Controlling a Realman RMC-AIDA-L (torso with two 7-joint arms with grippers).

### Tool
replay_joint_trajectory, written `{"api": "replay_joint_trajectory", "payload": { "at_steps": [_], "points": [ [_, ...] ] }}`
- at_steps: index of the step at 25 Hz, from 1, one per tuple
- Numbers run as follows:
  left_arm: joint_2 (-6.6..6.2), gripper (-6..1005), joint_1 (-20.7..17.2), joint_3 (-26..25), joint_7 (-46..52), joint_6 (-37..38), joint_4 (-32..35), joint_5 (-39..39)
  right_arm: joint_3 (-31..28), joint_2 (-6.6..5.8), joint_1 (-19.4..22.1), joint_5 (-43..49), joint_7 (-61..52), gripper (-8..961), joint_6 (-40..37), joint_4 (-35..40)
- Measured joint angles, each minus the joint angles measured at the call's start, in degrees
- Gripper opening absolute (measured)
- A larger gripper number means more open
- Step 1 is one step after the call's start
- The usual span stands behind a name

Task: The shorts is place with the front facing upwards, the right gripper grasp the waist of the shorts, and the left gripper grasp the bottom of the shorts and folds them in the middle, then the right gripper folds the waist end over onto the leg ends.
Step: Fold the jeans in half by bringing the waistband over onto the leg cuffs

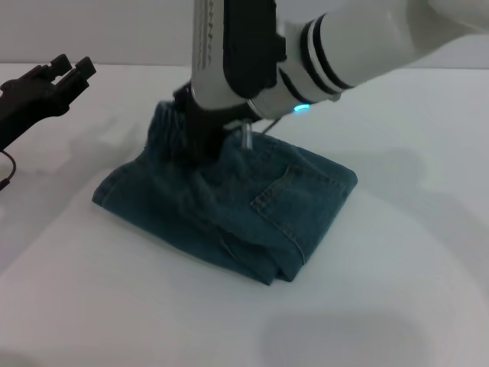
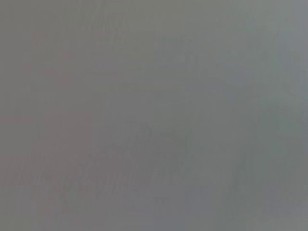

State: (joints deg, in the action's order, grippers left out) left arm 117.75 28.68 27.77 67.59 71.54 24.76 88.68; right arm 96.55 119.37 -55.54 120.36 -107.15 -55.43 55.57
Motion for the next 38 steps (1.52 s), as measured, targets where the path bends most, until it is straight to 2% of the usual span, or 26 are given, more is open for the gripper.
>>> {"api": "replay_joint_trajectory", "payload": {
  "at_steps": [7,13,20,24,30,38],
  "points": [
    [0.01,493,0.2,0.0,-0.6,-1.0,0.3,0.0,0.9,-0.10,0.1,2.4,-0.4,510,-1.4,-2.1],
    [0.07,494,0.2,0.0,-0.9,-1.4,0.0,-0.1,4.0,0.40,4.4,2.1,3.2,505,7.1,-1.8],
    [0.10,494,0.2,0.0,-0.9,-1.8,-0.1,-0.1,10.2,0.39,5.1,-2.5,5.7,504,15.9,-2.7],
    [0.10,494,0.2,0.0,-1.3,-1.9,-0.2,-0.1,11.0,0.33,5.1,-4.1,5.6,505,17.1,-2.4],
    [-0.24,494,-0.2,-2.0,-1.4,-2.3,1.2,-0.9,7.7,-0.06,5.7,-8.1,5.4,505,13.5,-0.8],
    [-0.57,494,-0.9,-4.8,-0.8,-2.9,3.3,-1.1,-2.7,-0.67,5.0,-8.0,-2.2,505,3.8,-0.5]
  ]
}}
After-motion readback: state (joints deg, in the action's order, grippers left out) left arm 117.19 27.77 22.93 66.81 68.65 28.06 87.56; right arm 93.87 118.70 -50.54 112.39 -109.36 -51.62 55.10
